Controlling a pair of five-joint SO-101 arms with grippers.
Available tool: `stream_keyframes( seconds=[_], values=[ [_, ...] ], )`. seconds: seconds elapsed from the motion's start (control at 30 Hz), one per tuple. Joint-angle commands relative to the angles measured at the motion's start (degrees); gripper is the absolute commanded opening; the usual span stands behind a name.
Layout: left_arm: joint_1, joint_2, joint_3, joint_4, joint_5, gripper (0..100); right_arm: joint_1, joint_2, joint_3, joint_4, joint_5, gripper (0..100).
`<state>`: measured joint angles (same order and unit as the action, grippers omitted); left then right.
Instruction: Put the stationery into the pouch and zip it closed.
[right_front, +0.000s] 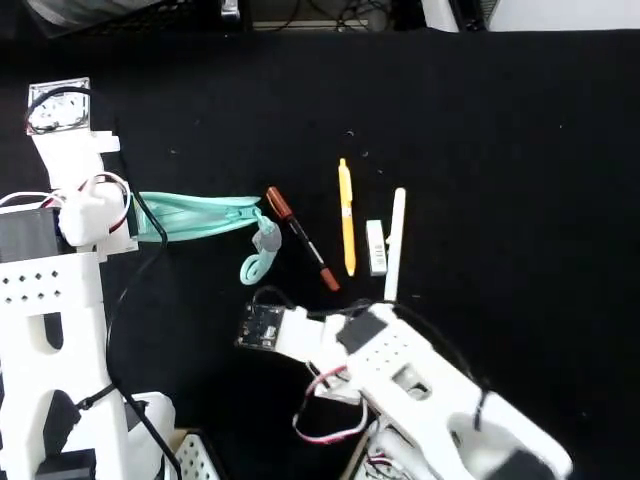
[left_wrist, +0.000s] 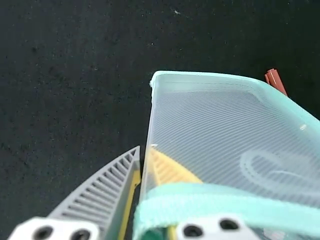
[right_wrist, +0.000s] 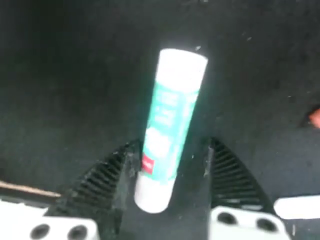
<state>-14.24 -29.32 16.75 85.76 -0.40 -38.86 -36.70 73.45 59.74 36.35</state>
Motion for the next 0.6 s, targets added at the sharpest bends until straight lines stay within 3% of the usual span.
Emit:
stream_keyframes(
  seconds=[0.0,0.1,0.23,0.3,0.43,0.57],
  values=[
    [0.0,0.4,2.1,-0.7,0.3,3,-0.4,6.5,-1.9,-5.3,-3.1,22.6],
    [0.1,0.4,2.1,-0.7,0.3,3,0.4,9.5,-3.7,-5.3,-5.0,18.1],
    [0.0,0.4,2.1,-0.6,0.3,3,6.9,8.6,-5.6,-5.3,-5.0,0.7],
    [0.0,0.4,2.1,-0.6,0.3,3,13.4,7.3,-6.3,-5.2,-4.7,2.0],
    [0.0,0.4,2.1,-0.7,0.3,3,26.2,4.2,-6.2,-3.9,3.9,1.2],
    [0.4,0.4,2.1,-0.8,0.3,3,30.8,2.4,-6.4,0.3,7.9,2.1]
  ],
)
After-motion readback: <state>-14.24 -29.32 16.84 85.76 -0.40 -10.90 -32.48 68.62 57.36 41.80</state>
